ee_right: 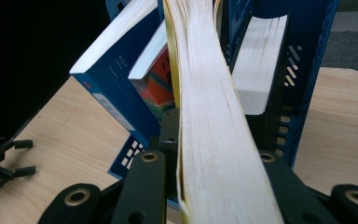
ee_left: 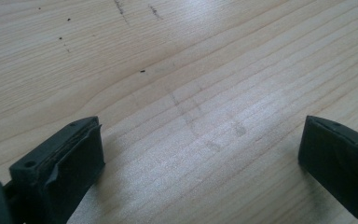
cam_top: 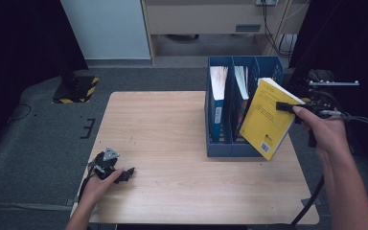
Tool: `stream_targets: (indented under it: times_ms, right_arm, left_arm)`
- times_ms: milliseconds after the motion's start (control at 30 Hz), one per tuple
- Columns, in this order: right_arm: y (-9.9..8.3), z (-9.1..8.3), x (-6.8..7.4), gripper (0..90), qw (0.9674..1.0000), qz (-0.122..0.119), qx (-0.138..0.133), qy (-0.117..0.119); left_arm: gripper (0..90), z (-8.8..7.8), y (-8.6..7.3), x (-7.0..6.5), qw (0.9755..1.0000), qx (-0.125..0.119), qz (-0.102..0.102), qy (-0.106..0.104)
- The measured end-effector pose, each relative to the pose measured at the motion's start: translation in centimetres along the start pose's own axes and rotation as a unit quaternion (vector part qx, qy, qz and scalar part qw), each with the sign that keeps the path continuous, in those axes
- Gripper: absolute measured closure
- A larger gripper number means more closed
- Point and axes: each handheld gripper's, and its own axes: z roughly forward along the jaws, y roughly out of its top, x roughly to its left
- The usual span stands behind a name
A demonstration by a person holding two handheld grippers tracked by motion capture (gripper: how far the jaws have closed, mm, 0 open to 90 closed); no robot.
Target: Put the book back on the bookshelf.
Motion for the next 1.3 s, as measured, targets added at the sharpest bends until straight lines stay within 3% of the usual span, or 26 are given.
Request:
stream_targets:
  times_ms: [400,1300]
  right_arm:
    - [0.4,0.4,-0.1,75.4,0.9998,0.011,-0.008,-0.011]
    - [1.9,0.6,0.6,75.4,0.9992,-0.006,-0.015,-0.037]
  left_arm:
    - [0.0,0.0,0.0,0.0,1.0,0.0,0.0,0.0]
    - [0.0,0.0,0.0,-0.1,1.0,-0.003,-0.004,0.0]
